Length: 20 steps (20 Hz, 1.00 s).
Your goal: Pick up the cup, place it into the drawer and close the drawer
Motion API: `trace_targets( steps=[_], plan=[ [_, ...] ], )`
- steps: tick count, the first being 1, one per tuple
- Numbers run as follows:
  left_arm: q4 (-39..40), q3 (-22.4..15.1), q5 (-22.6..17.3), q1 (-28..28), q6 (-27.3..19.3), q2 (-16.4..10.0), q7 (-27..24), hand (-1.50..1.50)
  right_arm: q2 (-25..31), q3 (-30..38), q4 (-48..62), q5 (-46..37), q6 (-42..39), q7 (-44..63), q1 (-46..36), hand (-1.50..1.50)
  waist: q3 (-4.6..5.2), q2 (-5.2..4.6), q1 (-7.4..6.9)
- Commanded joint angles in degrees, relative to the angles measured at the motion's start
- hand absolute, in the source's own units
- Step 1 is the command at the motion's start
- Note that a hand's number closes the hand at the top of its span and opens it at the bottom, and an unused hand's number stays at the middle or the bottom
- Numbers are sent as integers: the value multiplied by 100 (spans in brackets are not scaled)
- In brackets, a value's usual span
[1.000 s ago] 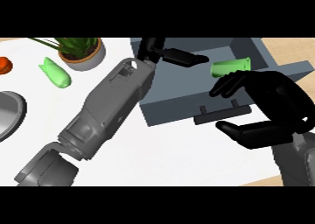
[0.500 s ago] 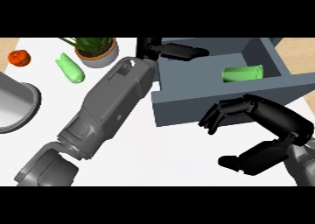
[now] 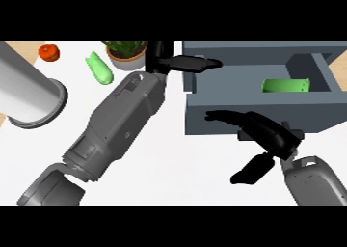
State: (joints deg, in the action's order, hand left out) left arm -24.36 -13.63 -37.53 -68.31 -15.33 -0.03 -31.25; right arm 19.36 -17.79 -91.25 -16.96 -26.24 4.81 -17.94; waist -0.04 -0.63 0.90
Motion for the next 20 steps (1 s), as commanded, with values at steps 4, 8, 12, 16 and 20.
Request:
trace_targets(
  steps=[4, 8, 12, 16, 20],
  plan=[
    [-514, 93, -61, 535, 287, -206, -81, -150, -74, -426, 2423, -1156, 568, -1257, -345, -150, -6, 17, -382],
    [-845, 80, -55, 1066, 531, -447, -181, -150, -306, -95, 3926, -1334, 934, -1590, -1223, 150, -8, 4, -526],
    [-1108, 5, -66, 1338, 738, -531, -38, -150, -331, 343, 4875, -1327, 1544, -2392, -1725, 150, -20, -45, -684],
    [-1286, 57, -96, 1282, 844, -837, 215, -150, -249, 844, 5602, -1152, 1693, -2636, -2524, 150, -25, -96, -760],
    [-1566, -43, -135, 1809, 1061, -841, 210, -150, 154, 1387, 6081, -852, 1642, -2832, -3095, 150, -27, -108, -965]
  ],
)
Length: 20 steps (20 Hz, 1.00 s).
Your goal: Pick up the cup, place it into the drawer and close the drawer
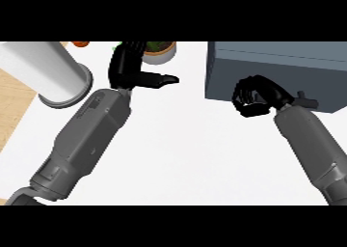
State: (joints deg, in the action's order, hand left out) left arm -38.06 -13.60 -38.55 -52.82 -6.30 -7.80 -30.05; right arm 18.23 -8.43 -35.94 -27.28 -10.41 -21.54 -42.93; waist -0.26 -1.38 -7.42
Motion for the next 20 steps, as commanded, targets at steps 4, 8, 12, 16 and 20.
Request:
trace_targets(
  steps=[4, 8, 12, 16, 20],
  plan=[
    [-297, -49, -25, 227, 286, -202, 151, -150, 358, 694, 795, 266, 222, 67, -1000, 150, -3, -104, -238],
    [-392, -103, -1, 371, 434, -300, 157, -150, 507, 865, 723, 456, 88, 155, -1081, 150, 0, -124, -338],
    [-463, -119, -32, 485, 618, -391, 211, -150, 756, 966, 588, 603, -162, 108, -1041, 150, 4, -146, -393],
    [-542, -88, -62, 421, 590, -388, 254, -150, 923, 1019, 407, 741, -495, 133, -1085, 150, 6, -132, -420],
    [-613, -118, -76, 613, 696, -419, 244, -150, 915, 1105, 284, 903, -628, 244, -993, 150, 11, -117, -564]
  ],
)
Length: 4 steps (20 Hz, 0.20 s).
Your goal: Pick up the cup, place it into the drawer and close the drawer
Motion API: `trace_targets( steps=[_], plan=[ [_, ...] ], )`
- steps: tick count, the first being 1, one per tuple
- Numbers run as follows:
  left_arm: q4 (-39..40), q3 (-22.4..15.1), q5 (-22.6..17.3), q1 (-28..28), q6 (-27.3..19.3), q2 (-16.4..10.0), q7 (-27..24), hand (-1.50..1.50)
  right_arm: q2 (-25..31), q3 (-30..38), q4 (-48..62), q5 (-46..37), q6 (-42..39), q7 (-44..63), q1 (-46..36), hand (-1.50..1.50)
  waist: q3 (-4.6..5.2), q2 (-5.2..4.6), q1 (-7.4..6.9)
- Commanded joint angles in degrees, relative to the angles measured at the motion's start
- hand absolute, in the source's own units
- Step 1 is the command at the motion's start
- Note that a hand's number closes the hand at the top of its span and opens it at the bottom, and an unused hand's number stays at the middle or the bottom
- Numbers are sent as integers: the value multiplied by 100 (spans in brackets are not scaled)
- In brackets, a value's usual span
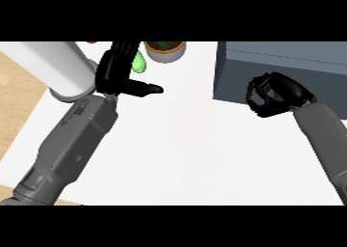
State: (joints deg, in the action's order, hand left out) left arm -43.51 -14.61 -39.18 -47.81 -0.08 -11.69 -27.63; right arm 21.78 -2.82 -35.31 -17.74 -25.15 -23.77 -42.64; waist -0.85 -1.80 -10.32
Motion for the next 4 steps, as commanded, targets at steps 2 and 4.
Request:
trace_targets(
  steps=[2, 4],
  plan=[
    [-74, -33, -21, 89, 101, 11, 30, -150, 656, 534, 151, -12, 656, 468, -1006, 150, 69, -111, -242],
    [-133, -38, -34, 167, 111, 60, -31, -150, 681, 568, 84, 46, 606, 514, -986, 150, 75, -83, -256]
  ],
)
